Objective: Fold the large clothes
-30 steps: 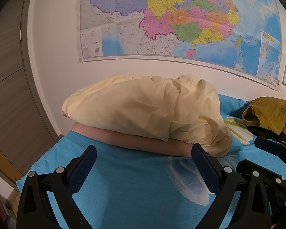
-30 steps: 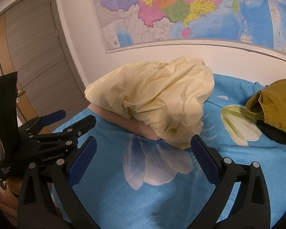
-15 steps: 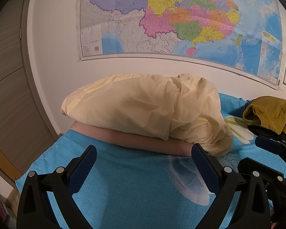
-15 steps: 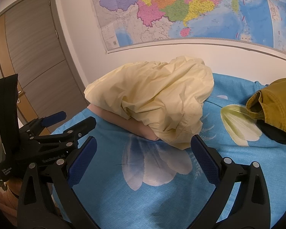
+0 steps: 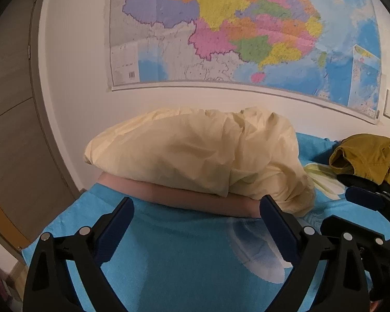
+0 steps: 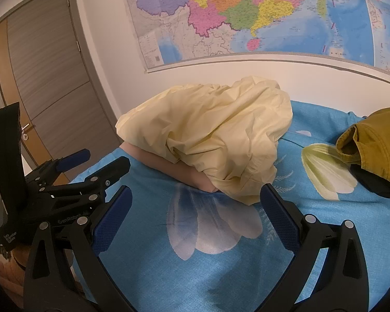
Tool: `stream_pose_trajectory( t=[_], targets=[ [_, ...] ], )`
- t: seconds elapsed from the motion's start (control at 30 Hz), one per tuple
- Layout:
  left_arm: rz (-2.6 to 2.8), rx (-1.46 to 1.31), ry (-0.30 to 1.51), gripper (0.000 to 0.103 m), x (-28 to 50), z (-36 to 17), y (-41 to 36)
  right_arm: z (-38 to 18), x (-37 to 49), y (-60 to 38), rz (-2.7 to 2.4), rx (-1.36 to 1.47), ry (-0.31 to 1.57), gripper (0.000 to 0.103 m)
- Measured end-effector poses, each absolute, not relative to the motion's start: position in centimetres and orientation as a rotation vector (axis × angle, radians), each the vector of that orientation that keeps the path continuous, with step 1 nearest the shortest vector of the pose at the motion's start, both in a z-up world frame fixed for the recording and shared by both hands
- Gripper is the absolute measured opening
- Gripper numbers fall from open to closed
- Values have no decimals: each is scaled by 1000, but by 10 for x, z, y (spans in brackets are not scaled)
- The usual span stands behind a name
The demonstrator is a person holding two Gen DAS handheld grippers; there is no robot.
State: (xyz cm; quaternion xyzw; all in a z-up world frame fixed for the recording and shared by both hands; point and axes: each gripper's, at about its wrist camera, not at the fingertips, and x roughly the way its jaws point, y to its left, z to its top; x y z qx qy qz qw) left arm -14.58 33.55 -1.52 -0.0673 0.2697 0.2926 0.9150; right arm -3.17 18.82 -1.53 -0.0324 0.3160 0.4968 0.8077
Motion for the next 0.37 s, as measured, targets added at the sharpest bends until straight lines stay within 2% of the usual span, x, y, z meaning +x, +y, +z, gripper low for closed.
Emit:
stream_pose_trajectory(
  t=[0.37],
  targets=[
    [457, -181, 634, 96, -122, -26, 314, -14, -23, 150, 976, -37, 671, 97]
  ],
)
